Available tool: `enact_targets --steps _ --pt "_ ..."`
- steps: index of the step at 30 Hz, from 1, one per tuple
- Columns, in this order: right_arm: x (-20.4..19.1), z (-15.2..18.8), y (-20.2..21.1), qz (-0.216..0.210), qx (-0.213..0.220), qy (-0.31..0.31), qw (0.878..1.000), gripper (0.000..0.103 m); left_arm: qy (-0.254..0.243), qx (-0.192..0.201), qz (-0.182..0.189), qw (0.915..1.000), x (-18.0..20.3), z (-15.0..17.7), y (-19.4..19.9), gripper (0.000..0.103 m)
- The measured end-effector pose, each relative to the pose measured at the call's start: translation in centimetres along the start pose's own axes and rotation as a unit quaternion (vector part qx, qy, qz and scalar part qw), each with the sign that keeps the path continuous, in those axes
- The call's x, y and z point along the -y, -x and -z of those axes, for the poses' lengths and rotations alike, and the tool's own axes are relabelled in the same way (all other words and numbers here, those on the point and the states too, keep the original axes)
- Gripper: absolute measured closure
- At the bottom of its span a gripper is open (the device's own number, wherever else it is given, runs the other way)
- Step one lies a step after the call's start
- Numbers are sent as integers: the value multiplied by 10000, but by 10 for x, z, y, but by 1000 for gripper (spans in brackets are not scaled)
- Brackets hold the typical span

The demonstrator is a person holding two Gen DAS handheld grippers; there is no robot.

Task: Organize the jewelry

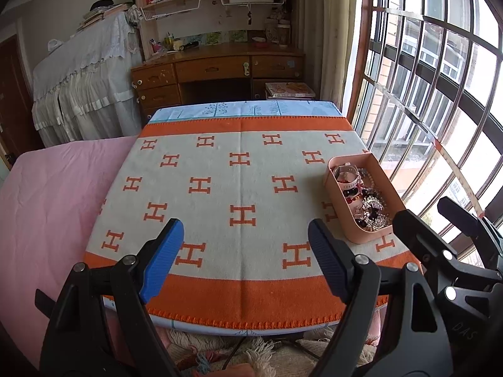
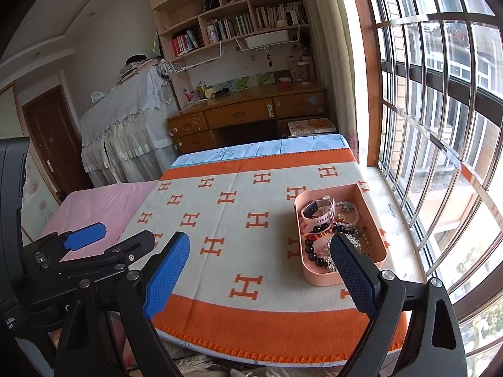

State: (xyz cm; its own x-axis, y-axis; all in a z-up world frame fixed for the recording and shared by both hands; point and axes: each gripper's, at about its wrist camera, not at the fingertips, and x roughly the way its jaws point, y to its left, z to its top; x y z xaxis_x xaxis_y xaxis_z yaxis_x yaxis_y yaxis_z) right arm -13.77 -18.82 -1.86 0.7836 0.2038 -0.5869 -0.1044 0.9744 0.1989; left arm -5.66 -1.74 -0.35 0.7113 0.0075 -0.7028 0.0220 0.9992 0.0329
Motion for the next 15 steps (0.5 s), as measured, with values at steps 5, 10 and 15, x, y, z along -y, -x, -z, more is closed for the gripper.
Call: enact_targets --steps 5,10,15 --pt "-9 -1 0 28 -4 20 10000 11 32 9 42 10000 -5 3 2 23" --pt "-12 1 1 59 12 52 10000 11 38 2 48 10000 -6 4 2 23" --pt "-12 0 1 61 8 52 10000 11 52 0 67 10000 -7 5 2 23"
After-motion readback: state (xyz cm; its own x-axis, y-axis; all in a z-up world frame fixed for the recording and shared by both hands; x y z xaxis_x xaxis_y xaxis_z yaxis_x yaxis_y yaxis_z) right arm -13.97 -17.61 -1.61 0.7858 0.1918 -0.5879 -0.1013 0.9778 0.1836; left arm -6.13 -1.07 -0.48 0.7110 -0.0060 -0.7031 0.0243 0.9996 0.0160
